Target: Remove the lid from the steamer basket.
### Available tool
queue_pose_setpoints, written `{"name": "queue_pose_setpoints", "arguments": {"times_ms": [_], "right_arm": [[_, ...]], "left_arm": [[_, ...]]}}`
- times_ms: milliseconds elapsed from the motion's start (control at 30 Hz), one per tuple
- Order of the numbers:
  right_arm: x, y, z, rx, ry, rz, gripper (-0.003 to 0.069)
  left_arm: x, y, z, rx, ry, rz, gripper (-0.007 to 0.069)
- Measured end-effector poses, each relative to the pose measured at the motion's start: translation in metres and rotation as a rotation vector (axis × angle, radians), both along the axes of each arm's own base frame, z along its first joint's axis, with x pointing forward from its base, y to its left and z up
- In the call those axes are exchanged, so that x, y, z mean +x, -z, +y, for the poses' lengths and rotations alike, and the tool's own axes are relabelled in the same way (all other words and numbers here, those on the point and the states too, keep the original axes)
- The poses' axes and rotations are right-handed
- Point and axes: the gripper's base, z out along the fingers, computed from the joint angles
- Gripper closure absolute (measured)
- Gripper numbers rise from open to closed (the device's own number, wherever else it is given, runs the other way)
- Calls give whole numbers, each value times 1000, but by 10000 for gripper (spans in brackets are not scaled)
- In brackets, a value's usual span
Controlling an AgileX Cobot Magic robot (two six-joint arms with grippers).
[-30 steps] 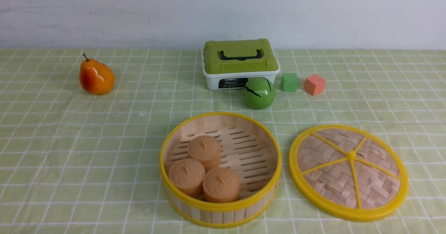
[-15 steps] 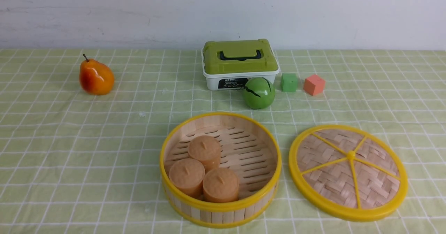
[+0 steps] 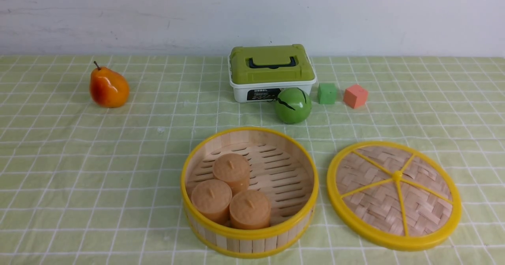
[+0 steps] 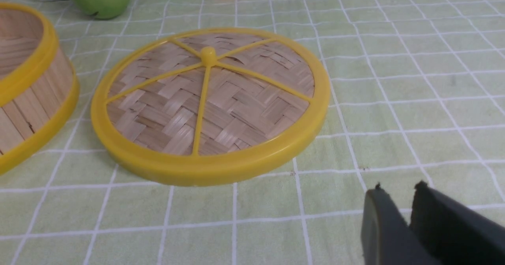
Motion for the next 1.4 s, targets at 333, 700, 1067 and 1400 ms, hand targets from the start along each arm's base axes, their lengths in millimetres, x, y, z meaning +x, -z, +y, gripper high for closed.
{"name": "queue_pose_setpoints", "arguments": {"times_ms": [333,700,1067,1400], "right_arm": [[0,0,0,0,0,0,551],[0,0,0,0,0,0,540],[0,0,0,0,0,0,522],[0,0,0,0,0,0,508]], "left_arm": [[0,0,0,0,0,0,386],[0,0,0,0,0,0,386],[0,0,0,0,0,0,386],[0,0,0,0,0,0,386]]}}
